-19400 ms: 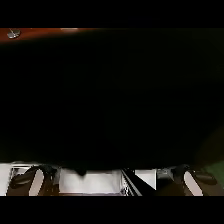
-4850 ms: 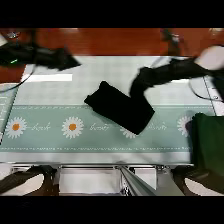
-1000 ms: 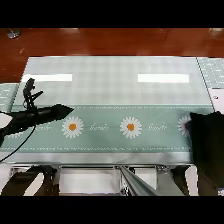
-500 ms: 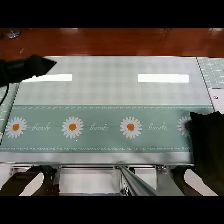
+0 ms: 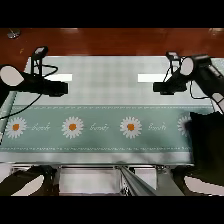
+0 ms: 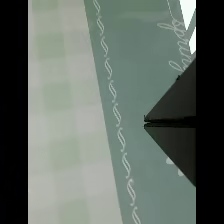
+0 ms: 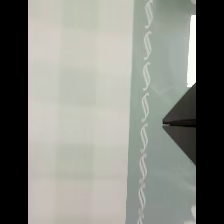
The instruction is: Fold the shirts.
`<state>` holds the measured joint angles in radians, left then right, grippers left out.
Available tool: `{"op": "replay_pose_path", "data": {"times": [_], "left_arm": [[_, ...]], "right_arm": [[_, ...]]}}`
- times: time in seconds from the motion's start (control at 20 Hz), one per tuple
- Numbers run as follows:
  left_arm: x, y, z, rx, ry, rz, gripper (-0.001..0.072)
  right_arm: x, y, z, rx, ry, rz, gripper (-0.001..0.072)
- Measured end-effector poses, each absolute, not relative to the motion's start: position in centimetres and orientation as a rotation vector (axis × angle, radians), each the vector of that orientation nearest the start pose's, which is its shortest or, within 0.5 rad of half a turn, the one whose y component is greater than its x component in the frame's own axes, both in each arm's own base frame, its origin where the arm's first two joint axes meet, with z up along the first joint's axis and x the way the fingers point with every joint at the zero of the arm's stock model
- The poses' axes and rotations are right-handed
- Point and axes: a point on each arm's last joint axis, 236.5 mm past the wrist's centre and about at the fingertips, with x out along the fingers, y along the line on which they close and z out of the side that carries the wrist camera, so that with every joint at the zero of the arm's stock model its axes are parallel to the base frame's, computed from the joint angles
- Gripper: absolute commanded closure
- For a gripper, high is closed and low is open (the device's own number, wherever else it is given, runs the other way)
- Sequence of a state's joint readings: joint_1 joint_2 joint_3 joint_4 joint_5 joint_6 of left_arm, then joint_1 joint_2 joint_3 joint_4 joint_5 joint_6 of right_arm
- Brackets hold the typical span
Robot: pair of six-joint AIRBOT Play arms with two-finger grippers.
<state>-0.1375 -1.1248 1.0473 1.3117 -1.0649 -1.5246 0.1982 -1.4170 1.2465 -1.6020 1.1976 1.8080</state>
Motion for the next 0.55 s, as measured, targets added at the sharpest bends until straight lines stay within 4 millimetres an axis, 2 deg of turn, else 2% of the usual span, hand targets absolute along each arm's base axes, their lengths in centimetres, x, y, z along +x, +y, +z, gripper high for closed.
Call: {"op": "replay_pose_path", "data": {"times": [0.2, 0.55], "left_arm": [[35.7, -8.9, 2.4, -0.103, 1.19, -0.226, 0.0684], [35.6, -8.4, 2.0, -0.094, 1.202, -0.206, 0.0684]], "right_arm": [[38.5, 6.6, -3.6, 0.043, 1.393, -0.054, 0.0681], [38.2, 6.5, -4.2, 0.05, 1.403, -0.071, 0.0681]]}}
